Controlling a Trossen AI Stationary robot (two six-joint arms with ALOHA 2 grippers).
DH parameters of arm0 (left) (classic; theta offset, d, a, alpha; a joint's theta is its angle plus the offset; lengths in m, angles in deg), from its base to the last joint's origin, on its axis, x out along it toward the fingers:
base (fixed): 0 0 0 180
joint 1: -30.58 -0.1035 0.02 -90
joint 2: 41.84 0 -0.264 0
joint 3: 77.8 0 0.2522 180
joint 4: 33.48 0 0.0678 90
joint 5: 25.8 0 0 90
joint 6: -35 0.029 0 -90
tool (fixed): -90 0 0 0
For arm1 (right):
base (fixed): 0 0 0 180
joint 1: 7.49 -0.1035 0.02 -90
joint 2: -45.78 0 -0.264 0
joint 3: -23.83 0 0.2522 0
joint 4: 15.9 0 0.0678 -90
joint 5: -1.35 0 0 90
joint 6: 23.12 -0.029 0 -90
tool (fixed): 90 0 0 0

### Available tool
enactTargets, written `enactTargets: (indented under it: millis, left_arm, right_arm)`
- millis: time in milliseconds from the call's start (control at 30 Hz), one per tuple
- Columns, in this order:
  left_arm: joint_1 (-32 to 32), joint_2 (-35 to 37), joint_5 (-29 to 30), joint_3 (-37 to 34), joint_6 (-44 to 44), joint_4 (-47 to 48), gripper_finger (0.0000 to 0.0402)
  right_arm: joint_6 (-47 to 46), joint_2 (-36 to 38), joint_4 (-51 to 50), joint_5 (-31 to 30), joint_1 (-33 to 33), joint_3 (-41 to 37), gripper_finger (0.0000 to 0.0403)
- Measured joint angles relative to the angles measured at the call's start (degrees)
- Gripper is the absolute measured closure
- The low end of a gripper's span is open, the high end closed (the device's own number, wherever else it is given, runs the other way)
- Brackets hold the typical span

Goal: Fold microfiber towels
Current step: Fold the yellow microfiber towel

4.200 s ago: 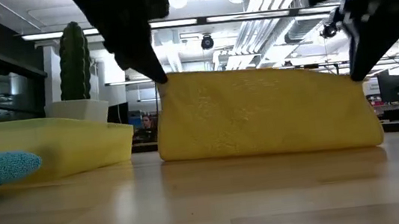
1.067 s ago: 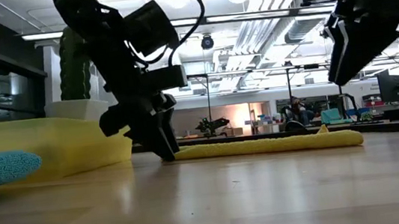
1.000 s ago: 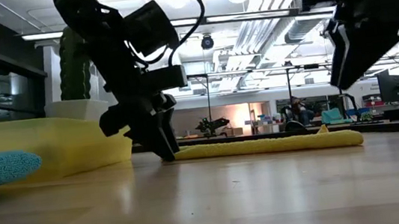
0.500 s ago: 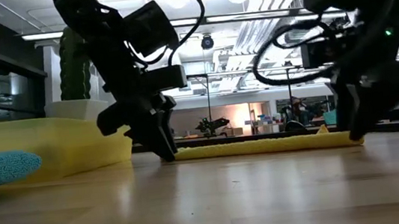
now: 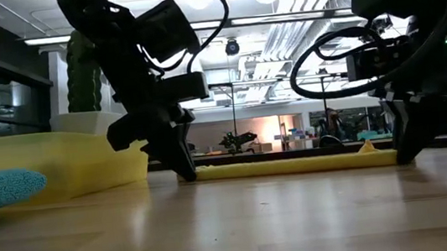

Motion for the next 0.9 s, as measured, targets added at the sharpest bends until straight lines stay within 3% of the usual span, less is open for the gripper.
enactTargets:
  millis: [300,467,700,900]
  left_arm:
    - [2.52,2.70,-9.69,2.27,-13.49,6.90,0.0401]
    - [3.14,6.20,-12.77,4.21,-17.70,8.04,0.0401]
    - [0.82,8.26,-9.19,7.09,-18.10,7.71,0.0401]
    - [-2.88,7.74,-3.79,7.03,-17.66,8.87,0.0401]
  right_arm:
    - [-7.66,3.86,-1.40,7.85,-5.00,2.02,0.0398]
    - [-10.39,7.30,-3.78,8.04,-7.95,4.81,0.0401]
    - [-15.00,11.34,-8.13,-2.45,-8.13,5.09,0.0402]
    - [-17.94,10.73,-10.25,-3.58,-6.03,4.63,0.0402]
